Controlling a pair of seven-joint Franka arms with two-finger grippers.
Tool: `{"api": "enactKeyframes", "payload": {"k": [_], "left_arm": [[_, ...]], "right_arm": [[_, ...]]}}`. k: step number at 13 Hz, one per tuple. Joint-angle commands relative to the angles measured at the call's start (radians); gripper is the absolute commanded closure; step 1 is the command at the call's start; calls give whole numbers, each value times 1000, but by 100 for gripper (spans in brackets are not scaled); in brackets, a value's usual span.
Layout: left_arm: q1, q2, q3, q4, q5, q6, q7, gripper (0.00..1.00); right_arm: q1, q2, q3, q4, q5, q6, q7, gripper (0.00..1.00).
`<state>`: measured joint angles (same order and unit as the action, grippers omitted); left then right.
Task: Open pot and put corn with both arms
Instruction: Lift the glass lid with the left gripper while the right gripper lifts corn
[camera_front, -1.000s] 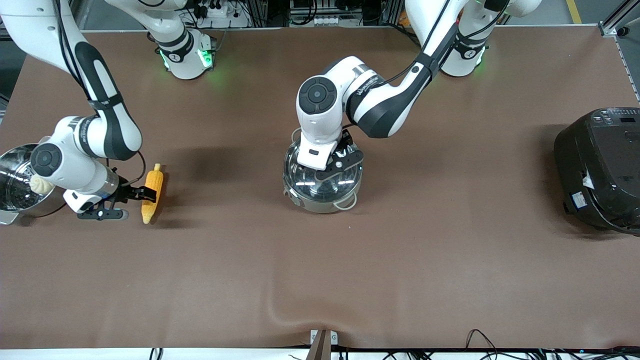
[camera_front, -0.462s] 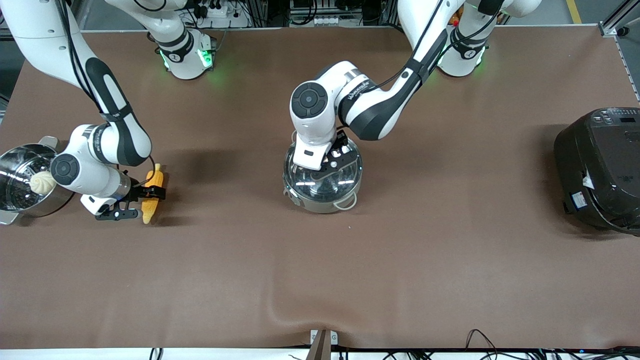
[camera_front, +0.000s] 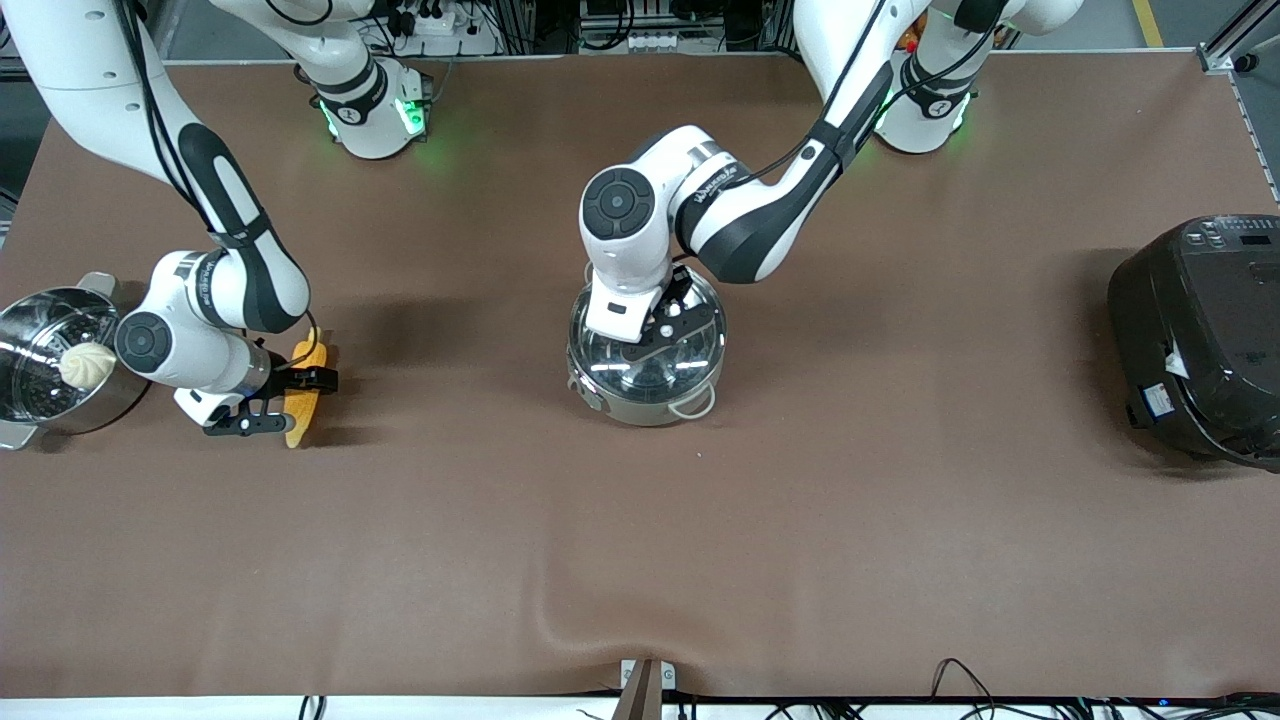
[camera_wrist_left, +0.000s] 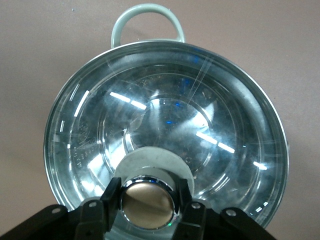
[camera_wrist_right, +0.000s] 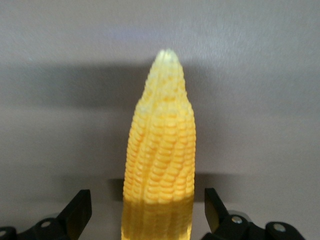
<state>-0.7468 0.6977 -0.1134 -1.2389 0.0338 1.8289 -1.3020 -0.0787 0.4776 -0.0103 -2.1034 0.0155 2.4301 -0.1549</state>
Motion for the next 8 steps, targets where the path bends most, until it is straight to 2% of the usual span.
{"api": "enactKeyframes", "payload": {"k": [1,3,4,6,8], "left_arm": [[-9,3,12,4,11,-25,-22,100],[-3,-10,12,6,9,-28,-17,100],[3,-33,12,6,3,-39,-17,100],[18,-93,12,6,11,-106,-10,100],[59,-160,12,6,12,-152,7,100]], "right_arm": [[-15,-7,1,-26,-12,3,-18,0],[-21,-11,1,-32,-12,-2,-34,0],[-21,-13,1,-32,-12,-15,-34,6],[-21,-19,1,-24,-12,-29,-34,47],[-19,-24,1,-3,-12,-31,-26,80]]}}
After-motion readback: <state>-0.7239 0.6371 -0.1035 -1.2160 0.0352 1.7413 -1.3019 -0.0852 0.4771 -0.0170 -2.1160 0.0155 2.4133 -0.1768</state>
